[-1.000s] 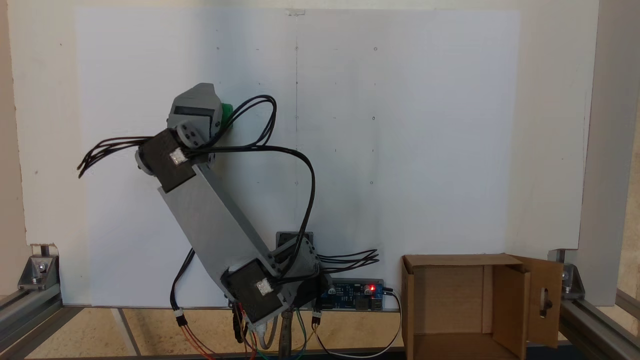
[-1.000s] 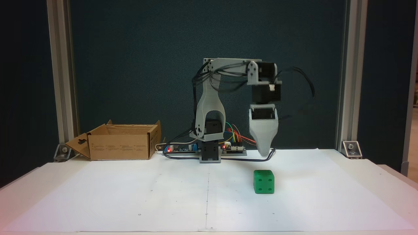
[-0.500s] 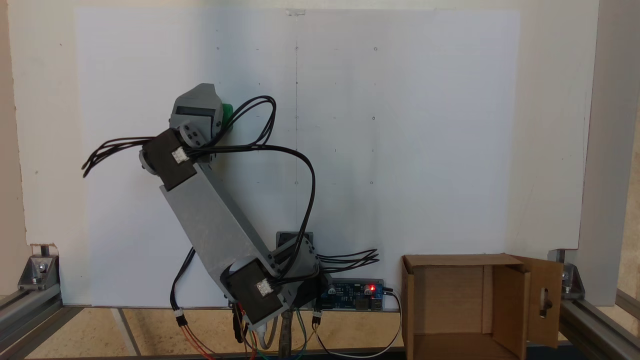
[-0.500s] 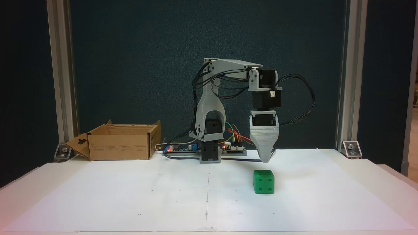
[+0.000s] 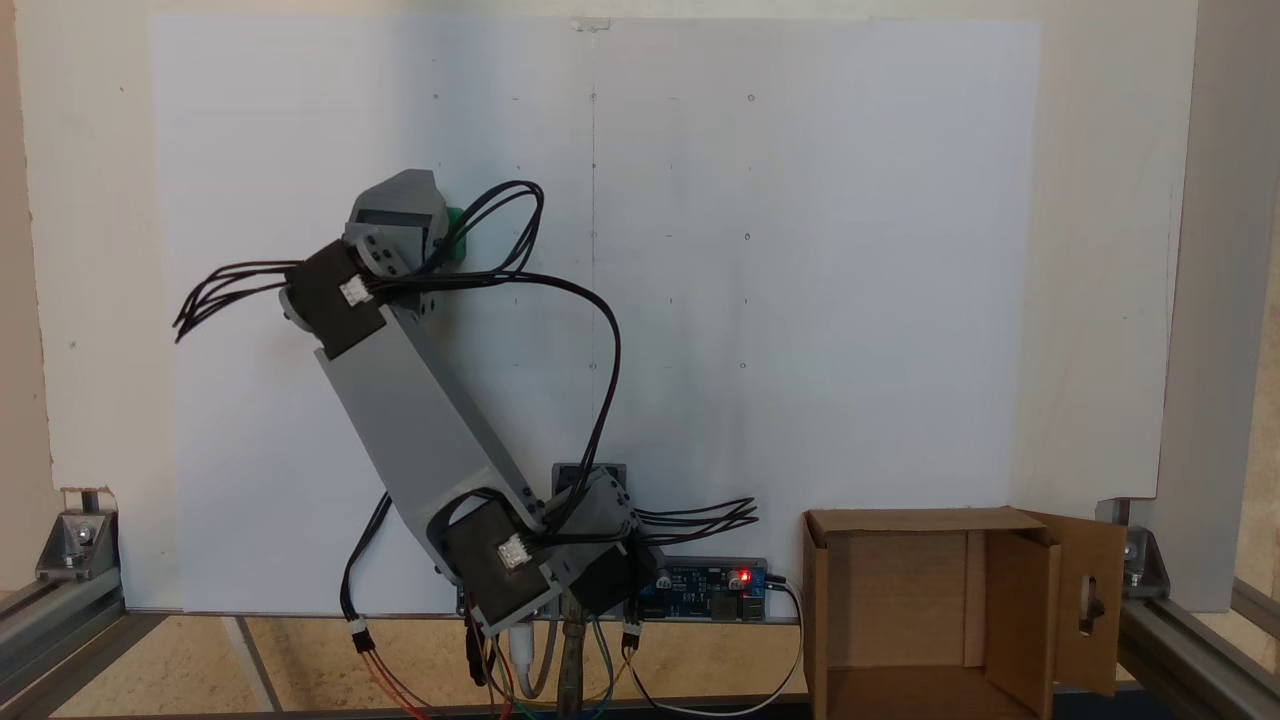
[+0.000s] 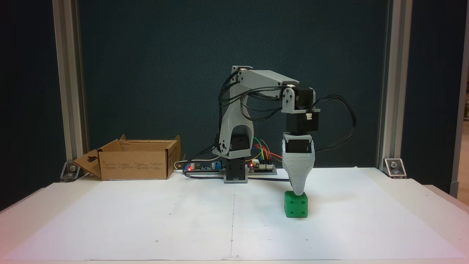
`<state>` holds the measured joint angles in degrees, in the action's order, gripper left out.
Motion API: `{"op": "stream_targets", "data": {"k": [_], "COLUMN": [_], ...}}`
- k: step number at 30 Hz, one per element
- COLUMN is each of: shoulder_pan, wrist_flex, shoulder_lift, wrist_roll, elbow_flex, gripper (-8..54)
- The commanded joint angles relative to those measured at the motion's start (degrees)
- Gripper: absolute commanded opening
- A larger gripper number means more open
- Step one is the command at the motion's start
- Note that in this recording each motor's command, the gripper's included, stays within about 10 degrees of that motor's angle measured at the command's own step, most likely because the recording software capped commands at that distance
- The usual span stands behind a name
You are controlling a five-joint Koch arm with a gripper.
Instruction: Grasp a green dice and put it in the bin.
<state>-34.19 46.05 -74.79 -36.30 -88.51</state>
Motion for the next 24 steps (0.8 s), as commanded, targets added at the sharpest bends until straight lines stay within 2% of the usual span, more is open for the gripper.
{"op": "stream_targets", "data": {"k": [1,24], "shoulder_pan": [-0.2,0.4], "wrist_flex": [-0.7,-3.3], "shoulder_lift": [0.2,5.0], "wrist_roll": [-3.9,-3.9], "elbow_flex": [0.9,-1.8], "gripper": [42.3,42.1]}}
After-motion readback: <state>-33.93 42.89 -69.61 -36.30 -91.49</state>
